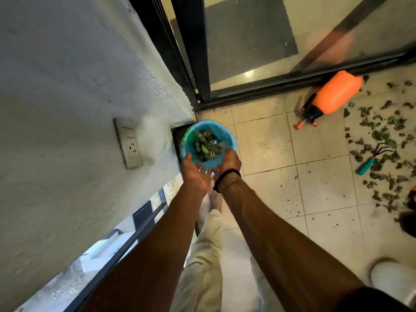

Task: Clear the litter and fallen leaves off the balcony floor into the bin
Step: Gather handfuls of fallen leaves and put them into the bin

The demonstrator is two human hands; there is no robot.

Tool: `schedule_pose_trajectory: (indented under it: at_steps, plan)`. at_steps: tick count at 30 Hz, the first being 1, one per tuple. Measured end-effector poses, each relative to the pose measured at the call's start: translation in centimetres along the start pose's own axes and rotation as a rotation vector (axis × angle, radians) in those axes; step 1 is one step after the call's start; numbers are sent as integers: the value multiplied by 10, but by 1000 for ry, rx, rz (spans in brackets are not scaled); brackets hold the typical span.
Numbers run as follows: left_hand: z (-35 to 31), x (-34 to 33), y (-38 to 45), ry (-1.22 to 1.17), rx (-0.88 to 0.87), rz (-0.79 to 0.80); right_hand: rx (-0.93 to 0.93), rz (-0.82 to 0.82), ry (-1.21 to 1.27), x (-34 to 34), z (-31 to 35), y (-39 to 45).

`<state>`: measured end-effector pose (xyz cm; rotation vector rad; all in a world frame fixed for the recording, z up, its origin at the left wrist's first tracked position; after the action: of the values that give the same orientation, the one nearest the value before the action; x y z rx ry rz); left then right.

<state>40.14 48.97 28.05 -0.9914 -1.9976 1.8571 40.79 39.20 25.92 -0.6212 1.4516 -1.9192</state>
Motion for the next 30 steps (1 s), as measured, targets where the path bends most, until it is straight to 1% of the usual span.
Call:
schedule_pose_trajectory:
  at_steps: [3,6,8,10,13,15,18,20,22,24,26,30]
  plan:
    - [-3,-4,-3,31,-36,-36,-17,3,25,9,-1,3]
    - [1,-7,-4,156,-37,-19,-46,52,15,18,6,-14]
    - [8,-14,-10,300,-17,41,-64,76,46,34,10,-23]
    - [20,-20,-19,499,17,81,-77,86,78,53,15,-28]
    - [51,-36,-33,789,106,115,-69,103,116,95,28,-40]
    - [74,-48,-40,903,141,137,-68,87,146,127,35,-44]
    - [120,-76,-50,973,140,195,-75,84,274,186,43,-50]
    - [154,-94,-55,979,143,224,-66,49,378,225,51,-53]
    - [196,-114,-62,999,153,261,-37,7,466,273,61,-57]
    - [245,-135,-73,1021,171,305,8,-11,504,324,74,-61]
    - [293,-154,-85,1104,192,354,29,-24,536,374,84,-65]
    - [397,-187,-115,1301,251,395,58,-80,593,483,106,-69]
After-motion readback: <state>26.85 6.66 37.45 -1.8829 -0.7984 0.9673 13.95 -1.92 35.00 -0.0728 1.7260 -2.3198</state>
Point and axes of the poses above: each hand's wrist, its own y-axis towards the middle knuckle, its own x-axis out of the back of the hand, z = x × y, the point moved 8 cm from there along y, towards the middle knuckle, and after that the axes turned 10 degrees about z, right-handed, at the moved point
